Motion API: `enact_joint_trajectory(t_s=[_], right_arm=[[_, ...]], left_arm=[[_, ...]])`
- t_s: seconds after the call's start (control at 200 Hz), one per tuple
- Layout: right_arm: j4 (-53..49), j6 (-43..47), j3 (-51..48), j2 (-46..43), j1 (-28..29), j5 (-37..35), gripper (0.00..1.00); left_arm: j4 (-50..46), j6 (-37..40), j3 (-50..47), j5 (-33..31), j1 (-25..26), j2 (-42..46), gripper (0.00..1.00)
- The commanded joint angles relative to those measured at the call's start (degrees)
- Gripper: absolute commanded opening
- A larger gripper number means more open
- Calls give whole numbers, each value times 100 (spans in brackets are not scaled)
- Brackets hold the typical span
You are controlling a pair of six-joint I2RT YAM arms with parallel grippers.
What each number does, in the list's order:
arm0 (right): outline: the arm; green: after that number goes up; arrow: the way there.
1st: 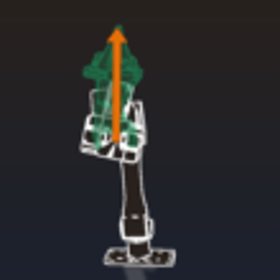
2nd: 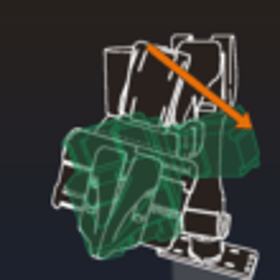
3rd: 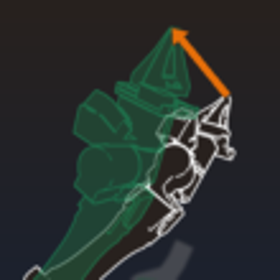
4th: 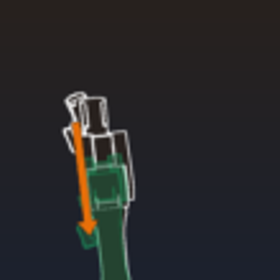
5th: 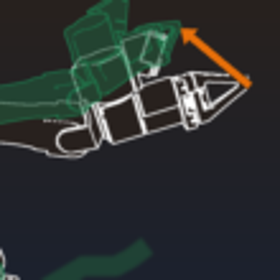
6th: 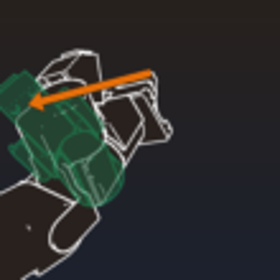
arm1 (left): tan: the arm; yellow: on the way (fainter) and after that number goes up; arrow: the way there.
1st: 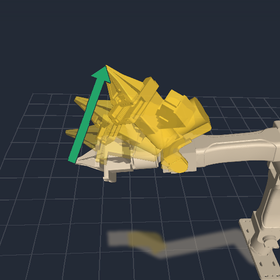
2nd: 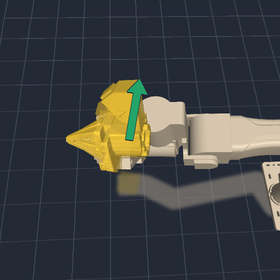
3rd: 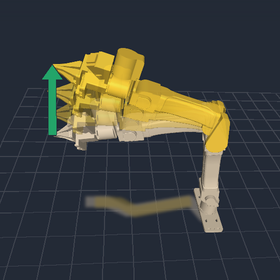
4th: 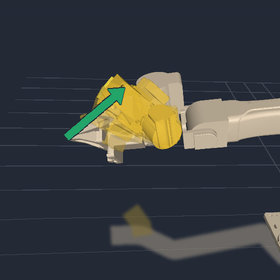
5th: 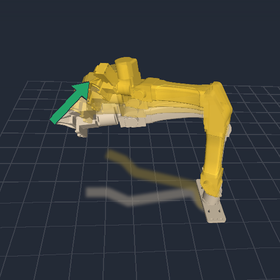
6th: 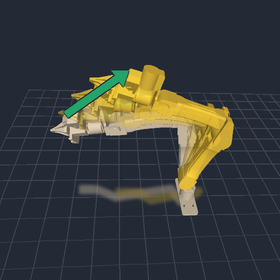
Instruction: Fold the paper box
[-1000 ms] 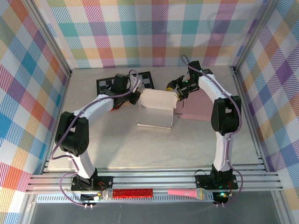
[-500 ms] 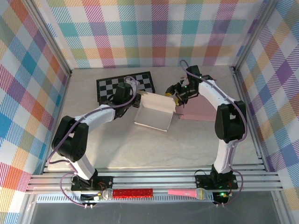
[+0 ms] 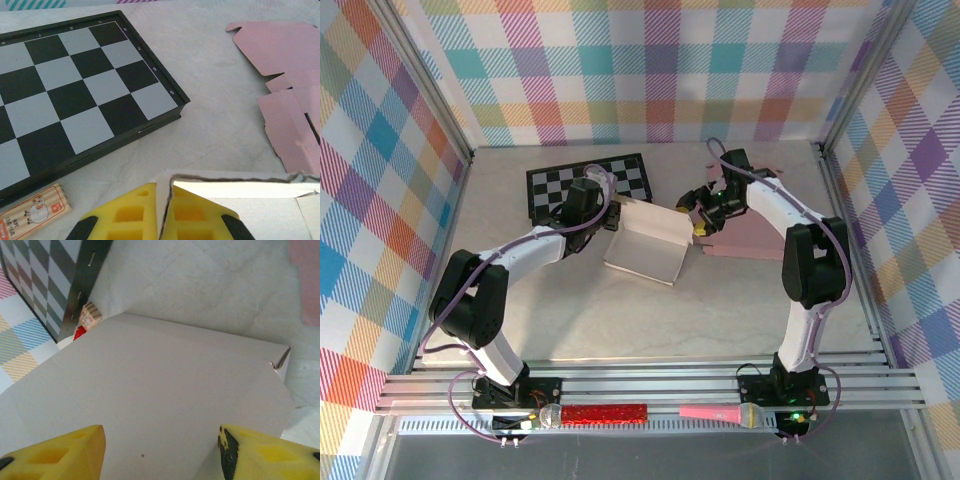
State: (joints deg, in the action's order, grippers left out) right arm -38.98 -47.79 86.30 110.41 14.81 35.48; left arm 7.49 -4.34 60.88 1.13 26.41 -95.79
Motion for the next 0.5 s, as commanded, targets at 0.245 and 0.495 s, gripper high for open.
enact_joint_trajectory(t_s=[0.245,0.495], right_arm=[[226,-641,-523,-326,-100,396,64],[-66,-430,-713,-584,-356,503,67]], left_arm=[[-138,-239,-151,-141,178,284,0],[-177,-208,-182,-100,186,311,0]])
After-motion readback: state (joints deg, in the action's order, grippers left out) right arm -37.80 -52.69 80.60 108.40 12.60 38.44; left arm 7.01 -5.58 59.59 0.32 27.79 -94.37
